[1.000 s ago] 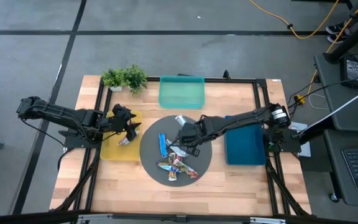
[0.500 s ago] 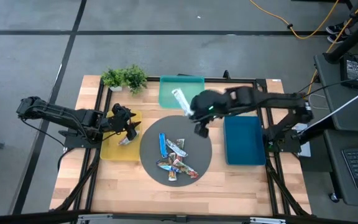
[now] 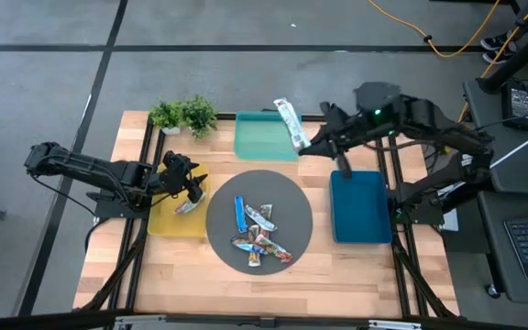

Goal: Pick and place Granola Bars by type
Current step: Put the yellow granola bar into the blue bin

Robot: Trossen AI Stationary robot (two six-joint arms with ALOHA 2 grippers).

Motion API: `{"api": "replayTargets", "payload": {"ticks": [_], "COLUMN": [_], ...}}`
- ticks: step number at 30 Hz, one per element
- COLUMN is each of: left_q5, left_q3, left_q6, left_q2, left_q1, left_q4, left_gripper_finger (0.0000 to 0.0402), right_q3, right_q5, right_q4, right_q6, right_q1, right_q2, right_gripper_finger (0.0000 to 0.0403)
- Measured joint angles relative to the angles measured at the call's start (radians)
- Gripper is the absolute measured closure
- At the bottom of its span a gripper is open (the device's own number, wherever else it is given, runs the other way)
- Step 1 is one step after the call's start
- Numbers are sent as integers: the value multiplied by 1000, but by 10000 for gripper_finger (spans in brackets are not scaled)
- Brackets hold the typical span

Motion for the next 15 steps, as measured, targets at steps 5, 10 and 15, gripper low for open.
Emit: {"api": "replayTargets", "payload": {"ticks": [5,10,15], "left_q5": [-16,-34,-55], "left_q3": [0,0,0], "left_q6": [-26,-48,-75], "left_q2": [0,0,0], "left_q1": [1,2,2], "left_q4": [0,0,0], "left_gripper_finger": [183,183,183], "right_q3": [-1,-2,-2], "right_q5": [-199,-422,-683], "right_q4": [15,21,71], "right_q6": [-122,-238,-309], "right_q1": [-31,-47,-72], "right_q2": [-34,-49,-58], "right_gripper_finger": [401,401,401]}}
